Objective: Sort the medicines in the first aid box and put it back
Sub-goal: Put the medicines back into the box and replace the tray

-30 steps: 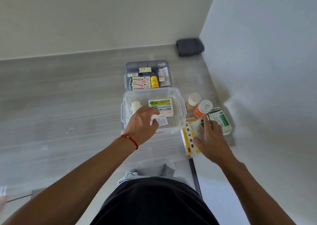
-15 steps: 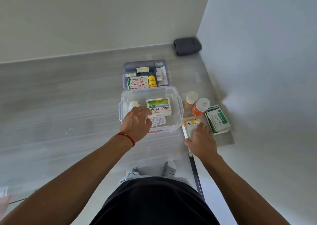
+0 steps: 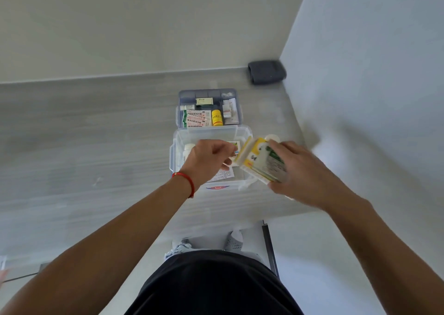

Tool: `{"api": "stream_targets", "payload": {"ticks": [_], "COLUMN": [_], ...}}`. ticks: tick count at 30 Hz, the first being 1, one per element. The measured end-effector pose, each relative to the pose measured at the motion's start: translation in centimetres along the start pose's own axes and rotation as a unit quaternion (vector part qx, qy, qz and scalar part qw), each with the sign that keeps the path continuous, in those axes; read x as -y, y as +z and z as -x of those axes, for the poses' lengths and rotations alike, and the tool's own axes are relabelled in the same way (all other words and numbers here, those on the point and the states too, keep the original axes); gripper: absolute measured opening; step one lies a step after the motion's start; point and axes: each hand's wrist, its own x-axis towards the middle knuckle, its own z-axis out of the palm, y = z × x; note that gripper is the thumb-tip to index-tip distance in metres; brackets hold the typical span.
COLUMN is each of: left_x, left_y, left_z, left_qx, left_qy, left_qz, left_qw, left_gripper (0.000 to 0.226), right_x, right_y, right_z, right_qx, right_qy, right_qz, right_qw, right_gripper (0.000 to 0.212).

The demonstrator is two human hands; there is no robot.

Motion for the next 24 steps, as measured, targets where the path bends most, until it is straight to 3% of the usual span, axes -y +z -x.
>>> {"api": "stream_targets", "payload": {"ticks": [2, 7, 13, 19, 24], "left_x": [0.0, 2.4, 3.8, 4.5, 4.0], "left_y": [-0.6, -3.1, -4.6, -3.5, -3.2], "left_z": [0.0, 0.3, 0.5, -0.3, -2.2], "left_qx": [-0.003, -0.072, -0.165, -0.064, 0.02], "left_qy": [-0.031, -0.077, -0.067, -0.086, -0.17], "left_qz": [0.066, 0.088, -0.067, -0.229, -0.256], "left_qw": [0.997, 0.991, 0.982, 0.968, 0.952], "left_gripper": [0.018, 0.008, 0.006, 0.046, 0.05], "right_x": [1.3, 3.8, 5.7, 5.1, 4.7], "right_y": [0.1, 2.2, 5.1, 6.3, 5.7], "right_z": [-2.4, -7.3, -11.0, -12.8, -14.4], "right_qx": [0.016, 0.044, 0.064, 0.187, 0.297], "right_qy": [-0.057, -0.141, -0.164, -0.13, -0.091], "right_qz": [0.011, 0.031, 0.024, 0.031, 0.055], "right_qw": [0.998, 0.989, 0.984, 0.973, 0.949], "right_gripper": [0.097, 0.099, 0.101, 0.092, 0.092]}}
